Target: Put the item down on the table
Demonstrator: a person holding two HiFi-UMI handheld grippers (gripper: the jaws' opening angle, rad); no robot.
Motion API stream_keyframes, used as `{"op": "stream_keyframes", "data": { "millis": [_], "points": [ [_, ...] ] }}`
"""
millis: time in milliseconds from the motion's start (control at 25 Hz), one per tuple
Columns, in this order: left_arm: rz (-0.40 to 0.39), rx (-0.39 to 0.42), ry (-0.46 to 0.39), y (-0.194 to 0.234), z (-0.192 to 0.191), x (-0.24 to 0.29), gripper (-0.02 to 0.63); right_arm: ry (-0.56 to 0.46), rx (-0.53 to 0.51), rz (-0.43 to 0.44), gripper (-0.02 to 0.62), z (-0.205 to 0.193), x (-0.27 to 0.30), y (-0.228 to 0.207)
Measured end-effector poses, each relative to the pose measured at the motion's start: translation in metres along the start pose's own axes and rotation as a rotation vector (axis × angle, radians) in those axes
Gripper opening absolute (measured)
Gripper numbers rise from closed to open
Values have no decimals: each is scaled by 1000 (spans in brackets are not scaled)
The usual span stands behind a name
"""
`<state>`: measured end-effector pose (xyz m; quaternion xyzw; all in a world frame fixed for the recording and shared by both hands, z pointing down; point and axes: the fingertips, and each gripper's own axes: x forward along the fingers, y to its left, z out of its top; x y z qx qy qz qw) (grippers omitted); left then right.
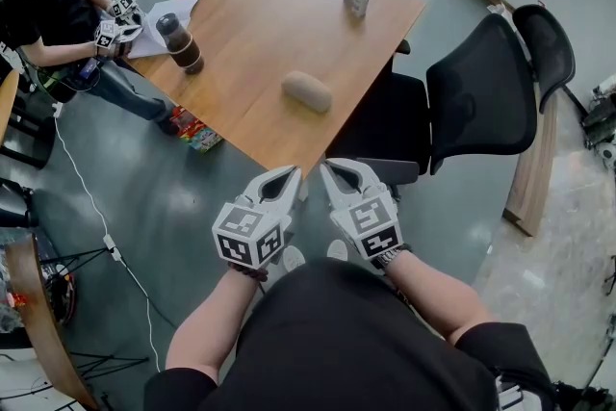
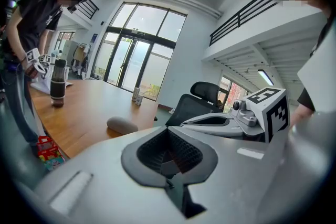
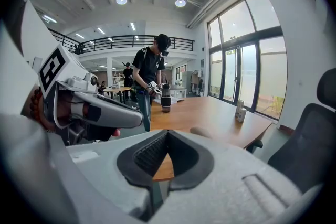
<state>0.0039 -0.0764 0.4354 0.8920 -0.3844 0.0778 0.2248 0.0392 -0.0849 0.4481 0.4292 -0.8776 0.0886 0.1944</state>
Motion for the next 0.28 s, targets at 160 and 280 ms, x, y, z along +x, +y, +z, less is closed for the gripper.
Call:
{"op": "stream_keyframes", "data": {
  "millis": [160,280],
  "points": [
    [-4,5,1,-2,-1,0,9,-2,-2,-2,-8,-1,-1,0],
    [-4,5,3,-3,-1,0,9,-2,-3,-2,-8,0,-2,1]
  ]
}}
